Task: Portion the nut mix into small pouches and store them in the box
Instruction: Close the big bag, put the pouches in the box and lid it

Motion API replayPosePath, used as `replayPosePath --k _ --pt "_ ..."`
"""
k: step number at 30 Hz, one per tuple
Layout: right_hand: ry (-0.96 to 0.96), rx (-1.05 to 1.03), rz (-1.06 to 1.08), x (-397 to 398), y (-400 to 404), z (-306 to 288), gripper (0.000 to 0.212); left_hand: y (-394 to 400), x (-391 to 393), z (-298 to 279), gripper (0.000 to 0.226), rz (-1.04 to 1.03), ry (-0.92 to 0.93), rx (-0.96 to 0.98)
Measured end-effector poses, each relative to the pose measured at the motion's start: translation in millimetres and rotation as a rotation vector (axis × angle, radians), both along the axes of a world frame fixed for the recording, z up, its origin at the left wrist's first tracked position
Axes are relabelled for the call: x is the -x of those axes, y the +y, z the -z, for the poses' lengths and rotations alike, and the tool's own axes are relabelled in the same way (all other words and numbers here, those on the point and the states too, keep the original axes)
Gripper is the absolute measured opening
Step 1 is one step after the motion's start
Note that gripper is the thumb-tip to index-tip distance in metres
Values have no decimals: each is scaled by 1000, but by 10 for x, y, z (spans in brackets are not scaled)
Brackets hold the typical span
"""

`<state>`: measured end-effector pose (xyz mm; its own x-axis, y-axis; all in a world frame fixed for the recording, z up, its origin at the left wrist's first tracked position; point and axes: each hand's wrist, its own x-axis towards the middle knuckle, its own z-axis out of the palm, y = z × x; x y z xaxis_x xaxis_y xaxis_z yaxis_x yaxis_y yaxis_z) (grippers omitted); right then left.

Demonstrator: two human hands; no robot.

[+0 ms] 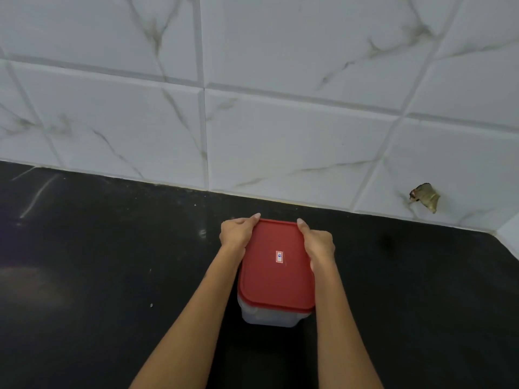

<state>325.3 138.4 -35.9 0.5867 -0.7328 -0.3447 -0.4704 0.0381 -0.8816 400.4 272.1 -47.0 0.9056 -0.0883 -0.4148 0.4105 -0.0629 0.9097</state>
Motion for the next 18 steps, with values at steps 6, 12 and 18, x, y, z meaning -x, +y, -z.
replayPosePath --k 6,12,18 --pt "10 131 -15 -20 -13 36 54 17 103 -30 26 37 -288 -176" --pt "104 297 -146 103 138 -140 53 51 235 -176 34 102 -491 -478" --pt "150 564 -317 548 383 -195 73 233 566 -216 61 305 -619 -730"
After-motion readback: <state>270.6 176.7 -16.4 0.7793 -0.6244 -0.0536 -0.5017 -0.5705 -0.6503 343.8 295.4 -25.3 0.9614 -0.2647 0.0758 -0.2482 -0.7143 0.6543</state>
